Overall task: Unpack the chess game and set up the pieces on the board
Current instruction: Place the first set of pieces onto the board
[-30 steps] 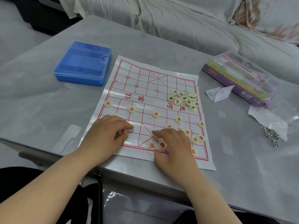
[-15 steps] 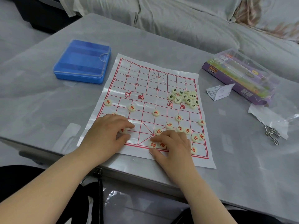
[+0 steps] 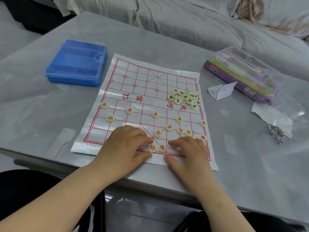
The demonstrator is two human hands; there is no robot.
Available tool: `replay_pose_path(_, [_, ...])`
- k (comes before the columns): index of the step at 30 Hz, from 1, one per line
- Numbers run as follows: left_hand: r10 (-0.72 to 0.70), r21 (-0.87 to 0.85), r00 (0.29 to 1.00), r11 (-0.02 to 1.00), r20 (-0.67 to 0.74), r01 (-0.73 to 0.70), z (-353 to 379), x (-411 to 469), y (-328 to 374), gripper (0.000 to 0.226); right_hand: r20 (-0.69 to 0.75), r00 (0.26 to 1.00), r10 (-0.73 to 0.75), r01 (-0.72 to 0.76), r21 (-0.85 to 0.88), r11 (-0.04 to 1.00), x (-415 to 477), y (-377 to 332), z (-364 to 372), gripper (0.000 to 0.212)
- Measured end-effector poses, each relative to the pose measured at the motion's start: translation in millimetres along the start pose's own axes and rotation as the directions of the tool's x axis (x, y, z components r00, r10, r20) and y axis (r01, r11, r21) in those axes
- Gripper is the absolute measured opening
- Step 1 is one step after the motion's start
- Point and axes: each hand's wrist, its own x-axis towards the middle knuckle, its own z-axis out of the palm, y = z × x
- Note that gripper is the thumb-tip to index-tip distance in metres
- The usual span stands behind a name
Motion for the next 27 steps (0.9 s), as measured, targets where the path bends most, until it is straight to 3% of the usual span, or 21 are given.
replay_pose_path(6, [0.003, 0.03, 0.998, 1.0, -0.06, -0.001, 9, 4, 5, 0.034, -0.154, 0.987, -0.049, 0.03, -0.127, 0.991, 5, -9, 10, 0.035])
replay_pose_path(11, [-0.035, 0.022, 0.996, 0.999, -0.077, 0.036, 13, 8, 7, 0.023, -0.102, 0.993, -0.052, 0.042, -0.095, 0.995, 10, -5, 6, 0.021])
replay_pose_path(16, [-0.037, -0.027, 0.995, 0.999, -0.089, 0.035, 15, 7, 4, 0.031, -0.008, 1.0, -0.015, 0.016, 0.076, 0.997, 7, 6, -6, 0.031])
replay_pose_path(23, [-0.056, -0.077, 0.991, 0.996, -0.122, 0.047, 18, 7, 0, 0.045, -0.078, 0.994, -0.077, 0.069, -0.1, 0.993, 6, 3, 4, 0.028])
replay_pose_path(27, [-0.049, -0.035, 0.991, 0.998, -0.124, 0.045, 20, 6, -2, 0.049, -0.101, 0.991, -0.086, 0.08, -0.06, 0.995, 8, 5, -4, 0.03])
